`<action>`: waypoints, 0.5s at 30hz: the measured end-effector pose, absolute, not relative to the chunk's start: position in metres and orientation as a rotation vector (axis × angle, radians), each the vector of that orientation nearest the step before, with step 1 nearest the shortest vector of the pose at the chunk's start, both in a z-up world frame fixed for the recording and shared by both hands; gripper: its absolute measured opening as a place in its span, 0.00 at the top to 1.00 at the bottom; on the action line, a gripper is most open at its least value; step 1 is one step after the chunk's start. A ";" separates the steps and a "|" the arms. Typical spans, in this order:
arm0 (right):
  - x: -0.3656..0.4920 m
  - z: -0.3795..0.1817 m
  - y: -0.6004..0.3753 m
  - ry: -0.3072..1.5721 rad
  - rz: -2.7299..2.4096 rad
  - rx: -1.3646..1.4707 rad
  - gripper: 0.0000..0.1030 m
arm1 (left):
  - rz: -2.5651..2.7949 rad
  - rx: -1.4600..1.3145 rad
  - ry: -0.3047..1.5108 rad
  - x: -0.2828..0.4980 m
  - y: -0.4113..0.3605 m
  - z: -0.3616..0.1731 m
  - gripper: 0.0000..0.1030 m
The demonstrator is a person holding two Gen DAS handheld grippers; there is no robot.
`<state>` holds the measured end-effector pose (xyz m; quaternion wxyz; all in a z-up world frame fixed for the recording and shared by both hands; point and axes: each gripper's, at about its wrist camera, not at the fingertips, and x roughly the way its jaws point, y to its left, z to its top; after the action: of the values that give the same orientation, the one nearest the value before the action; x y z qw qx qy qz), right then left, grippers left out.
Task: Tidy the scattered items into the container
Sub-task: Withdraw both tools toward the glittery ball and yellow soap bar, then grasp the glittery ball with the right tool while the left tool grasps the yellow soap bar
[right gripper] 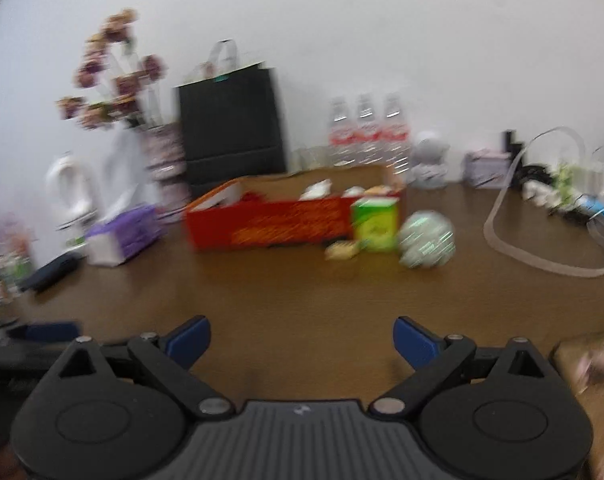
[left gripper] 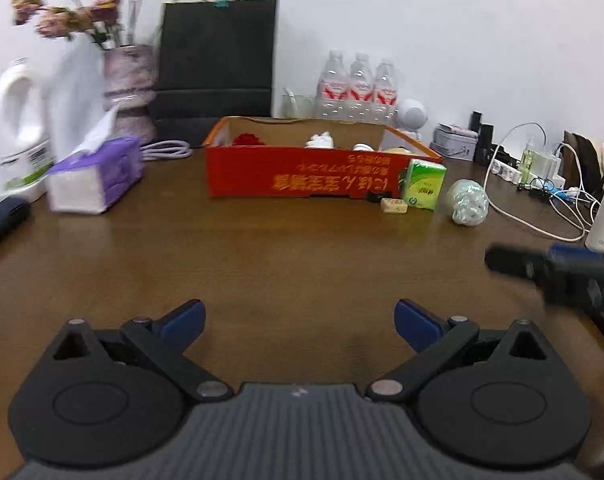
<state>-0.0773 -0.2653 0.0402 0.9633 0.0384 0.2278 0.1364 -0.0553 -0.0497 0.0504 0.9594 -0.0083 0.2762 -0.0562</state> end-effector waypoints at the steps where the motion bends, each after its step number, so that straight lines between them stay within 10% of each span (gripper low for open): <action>1: -0.062 0.044 -0.269 0.462 0.246 0.079 0.07 | -0.141 -0.011 0.551 -0.042 -0.056 0.053 0.02; 15: 0.122 0.009 -0.322 0.618 0.059 0.240 0.49 | -0.321 0.013 0.593 0.125 -0.138 0.026 0.22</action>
<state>0.1222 -0.3221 0.0094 0.9452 0.1177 0.3032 0.0291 0.1246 -0.1384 0.0256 0.9438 0.0064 0.2907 -0.1573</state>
